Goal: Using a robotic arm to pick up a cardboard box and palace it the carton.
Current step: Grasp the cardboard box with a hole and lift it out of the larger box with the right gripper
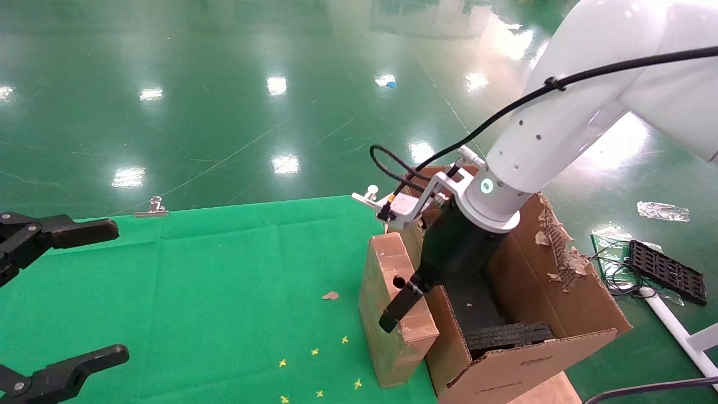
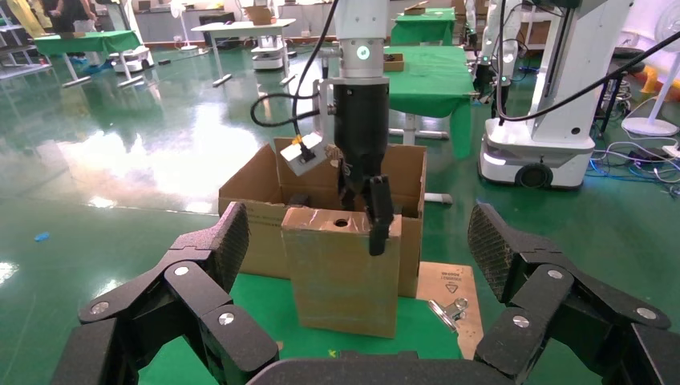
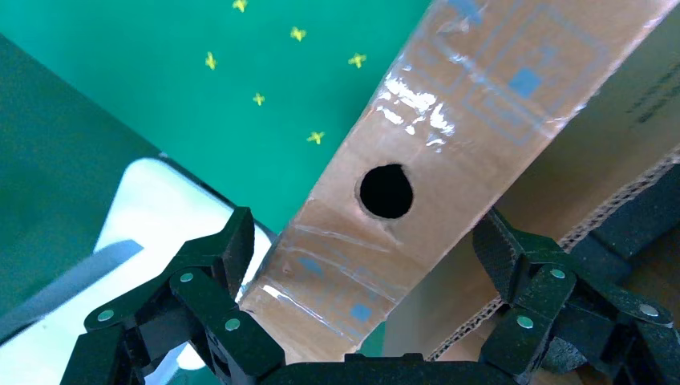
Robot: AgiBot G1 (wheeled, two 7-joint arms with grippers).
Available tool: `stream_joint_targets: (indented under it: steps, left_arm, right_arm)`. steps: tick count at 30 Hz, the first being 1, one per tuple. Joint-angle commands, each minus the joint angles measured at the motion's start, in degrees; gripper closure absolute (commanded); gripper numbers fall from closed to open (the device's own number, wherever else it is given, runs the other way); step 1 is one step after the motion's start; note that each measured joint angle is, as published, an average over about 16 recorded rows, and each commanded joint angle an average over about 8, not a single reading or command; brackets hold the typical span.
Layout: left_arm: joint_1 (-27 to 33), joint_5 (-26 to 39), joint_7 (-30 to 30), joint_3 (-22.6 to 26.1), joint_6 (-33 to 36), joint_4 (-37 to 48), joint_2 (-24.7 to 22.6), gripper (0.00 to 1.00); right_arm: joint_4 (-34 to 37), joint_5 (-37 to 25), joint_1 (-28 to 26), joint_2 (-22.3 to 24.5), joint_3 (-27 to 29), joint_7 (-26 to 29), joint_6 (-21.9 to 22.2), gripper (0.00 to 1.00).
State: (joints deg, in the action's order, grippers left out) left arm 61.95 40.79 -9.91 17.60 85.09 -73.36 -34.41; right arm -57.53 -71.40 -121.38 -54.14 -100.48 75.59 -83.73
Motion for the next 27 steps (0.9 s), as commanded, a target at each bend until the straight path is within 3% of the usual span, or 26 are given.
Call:
stream_joint_targets:
  steps: [1, 3, 7, 10, 27]
  left_arm:
    - [0.0, 0.0, 0.0, 0.0, 0.0, 0.0, 0.0, 0.12]
    - [0.0, 0.0, 0.0, 0.0, 0.0, 0.0, 0.0, 0.31]
    - [0.0, 0.0, 0.0, 0.0, 0.0, 0.0, 0.0, 0.8]
    - [0.0, 0.0, 0.0, 0.0, 0.0, 0.0, 0.0, 0.98]
    - [0.0, 0.0, 0.0, 0.1, 0.0, 0.0, 0.0, 1.0]
  right_arm:
    - [0.0, -0.3, 0.2, -0.3, -0.2, -0.2, -0.1, 0.93]
    - [-0.4, -0.7, 0.2, -0.4, -0.5, 0.1, -0.1, 1.0]
    - [-1.4, -1.5, 0.1, -0.5, -0.8, 0.8, -0.1, 1.0]
    - [-2.1, -2.0, 0.1, -0.5, -1.1, 1.3, -0.1, 1.0]
    - [-5.0, -4.2, 0.0, -0.3, -2.1, 3.5, 0.8, 1.0]
